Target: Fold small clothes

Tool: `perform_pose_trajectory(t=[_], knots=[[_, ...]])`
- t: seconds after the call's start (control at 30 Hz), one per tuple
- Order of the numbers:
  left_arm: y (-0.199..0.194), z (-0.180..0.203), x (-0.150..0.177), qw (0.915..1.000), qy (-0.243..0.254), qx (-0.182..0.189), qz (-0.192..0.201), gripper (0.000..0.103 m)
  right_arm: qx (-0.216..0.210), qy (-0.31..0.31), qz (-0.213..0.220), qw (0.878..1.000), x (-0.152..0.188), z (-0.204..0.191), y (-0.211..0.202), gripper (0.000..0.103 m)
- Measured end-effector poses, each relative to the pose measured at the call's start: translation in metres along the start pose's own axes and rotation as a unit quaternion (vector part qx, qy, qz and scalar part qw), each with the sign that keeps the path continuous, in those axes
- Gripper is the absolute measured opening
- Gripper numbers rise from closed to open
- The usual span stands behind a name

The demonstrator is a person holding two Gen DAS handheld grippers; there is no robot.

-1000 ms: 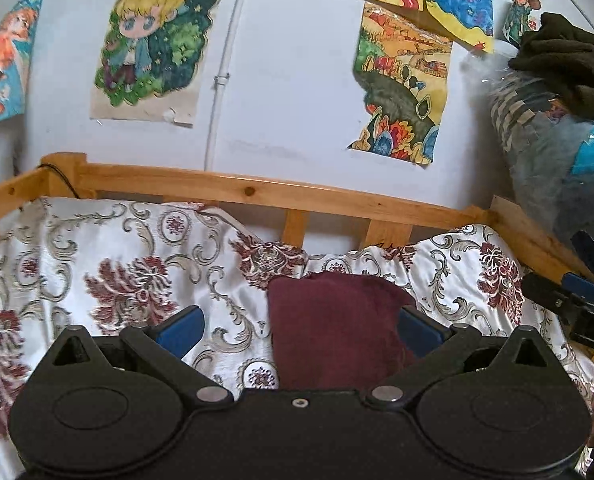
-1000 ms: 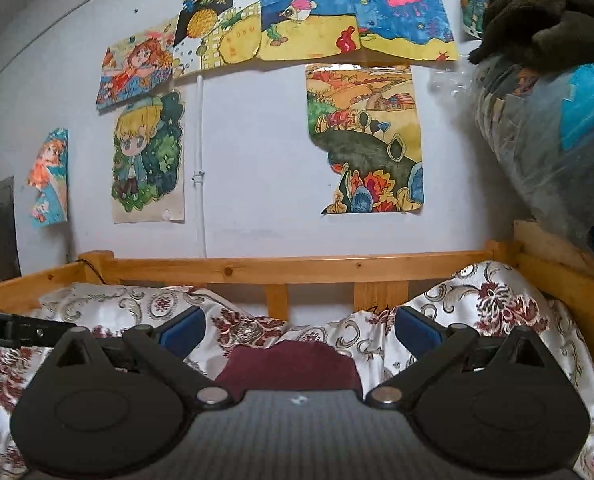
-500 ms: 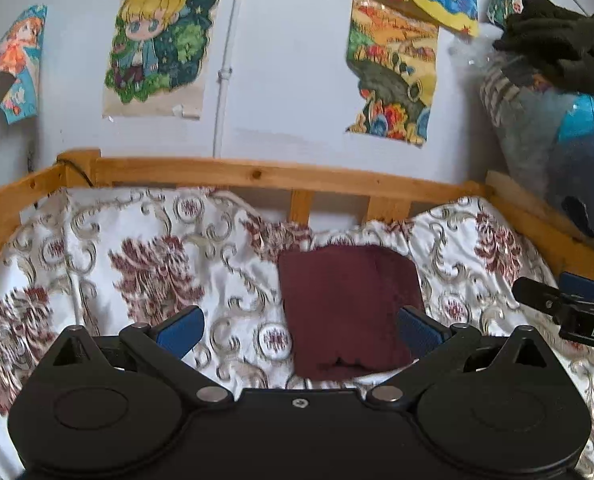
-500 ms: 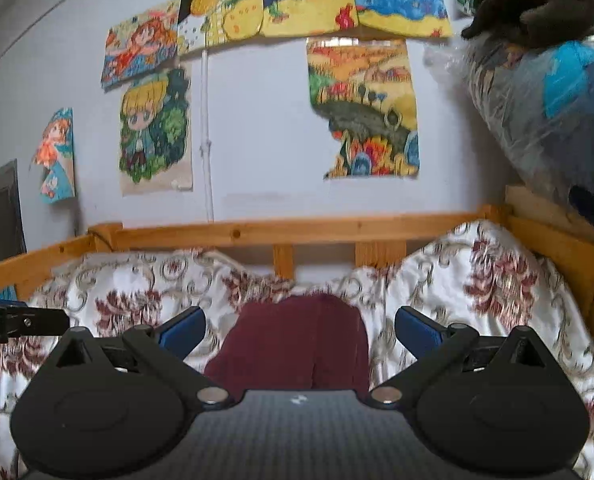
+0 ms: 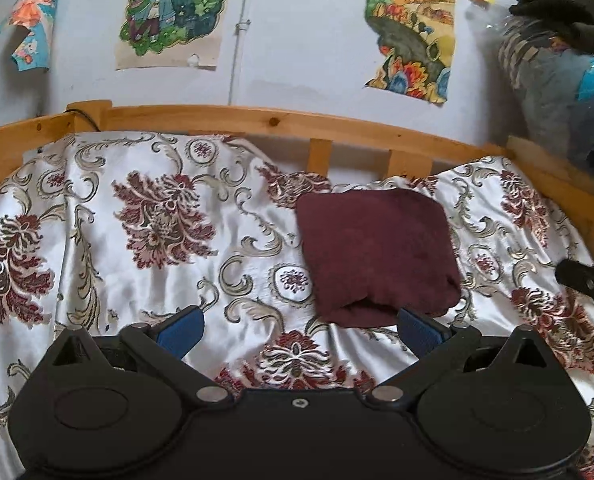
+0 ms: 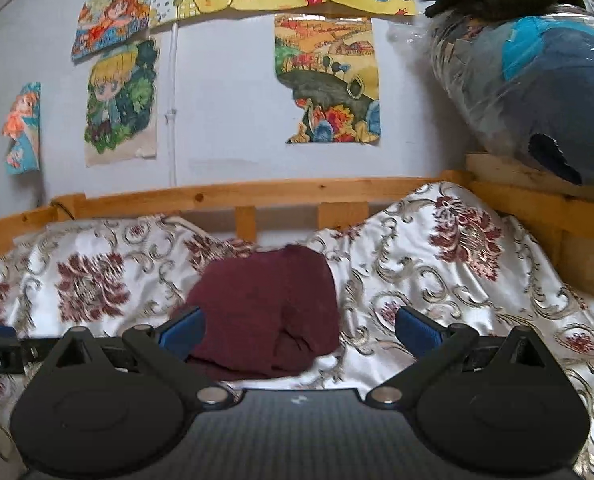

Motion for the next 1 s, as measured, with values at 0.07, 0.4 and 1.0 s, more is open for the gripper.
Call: perform_pose_trajectory(t=[0.07,0.4,1.0], knots=[[0.003,-0.002,0.003,1.0000,0.003,-0.005,0.001,0.102,0.004,0.000,-0.009,1.000,0.007,0.000,0.000,0.103],[0.010,-0.002,0.009,0.9995,0.021,-0.023,0.001,0.102,0.008,0.004,-0.032,0.999,0.023,-0.001,0.005,0.103],[0.006,0.000,0.009,0.9994,0.028,-0.021,0.005,0.102,-0.002,0.011,-0.030,1.000,0.022,-0.001,0.003,0.103]])
Point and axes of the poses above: each gripper's, at about its wrist camera, not at the fingertips, and y roughly the way its jaws point, z to its right, x to its underside, the point moved 2 cm from there along y, roughly the way its jaws point, and after that the axes turned 15 degrees about -y, right-handed, at the moved point
